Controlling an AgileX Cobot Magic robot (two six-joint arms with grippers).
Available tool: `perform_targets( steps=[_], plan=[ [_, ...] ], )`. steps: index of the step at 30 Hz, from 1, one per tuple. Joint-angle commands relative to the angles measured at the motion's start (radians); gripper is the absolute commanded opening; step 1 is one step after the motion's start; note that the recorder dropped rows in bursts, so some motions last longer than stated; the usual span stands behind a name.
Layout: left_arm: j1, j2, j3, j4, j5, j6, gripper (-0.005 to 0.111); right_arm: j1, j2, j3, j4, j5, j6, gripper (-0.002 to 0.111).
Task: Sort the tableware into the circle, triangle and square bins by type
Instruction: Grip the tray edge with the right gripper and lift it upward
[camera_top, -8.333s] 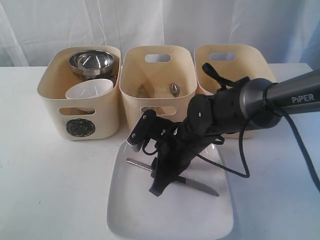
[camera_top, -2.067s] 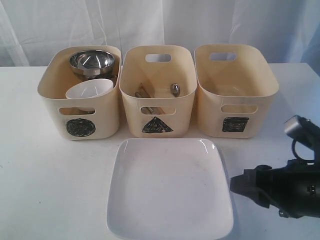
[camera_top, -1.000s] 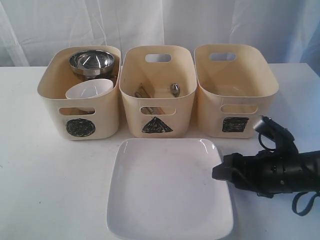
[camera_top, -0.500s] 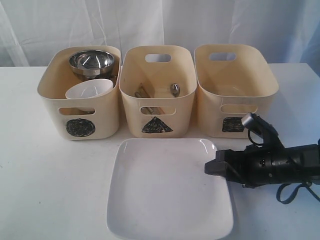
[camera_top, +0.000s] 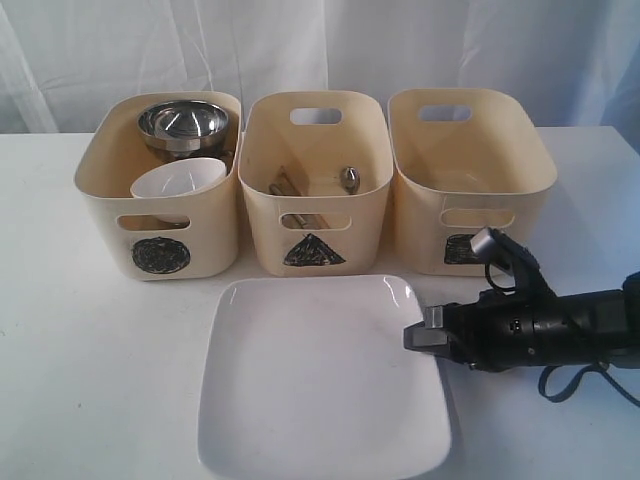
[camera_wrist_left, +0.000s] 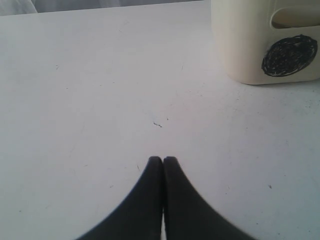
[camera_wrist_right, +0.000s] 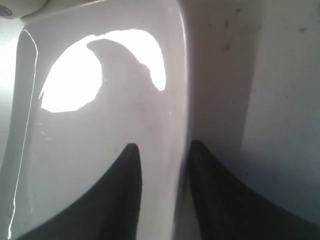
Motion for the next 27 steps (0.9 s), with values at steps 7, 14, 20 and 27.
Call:
perform_targets(
  steps=[7, 14, 20, 27],
  plan=[
    [-0.005, -0.004, 0.004, -0.010, 0.002, -0.006, 0.000, -0.001, 0.063, 0.009, -0.039, -0.137, -0.045, 0.000],
    [-0.005, -0.004, 0.004, -0.010, 0.002, -0.006, 0.000, -0.001, 0.051, 0.003, -0.039, 0.004, -0.045, 0.000],
    [-0.005, -0.004, 0.004, -0.010, 0.002, -0.006, 0.000, -0.001, -0.025, 0.003, -0.039, 0.076, -0.045, 0.000],
    [-0.005, -0.004, 0.004, -0.010, 0.002, -0.006, 0.000, -0.001, -0.123, 0.003, -0.039, 0.158, -0.035, 0.000]
  ],
)
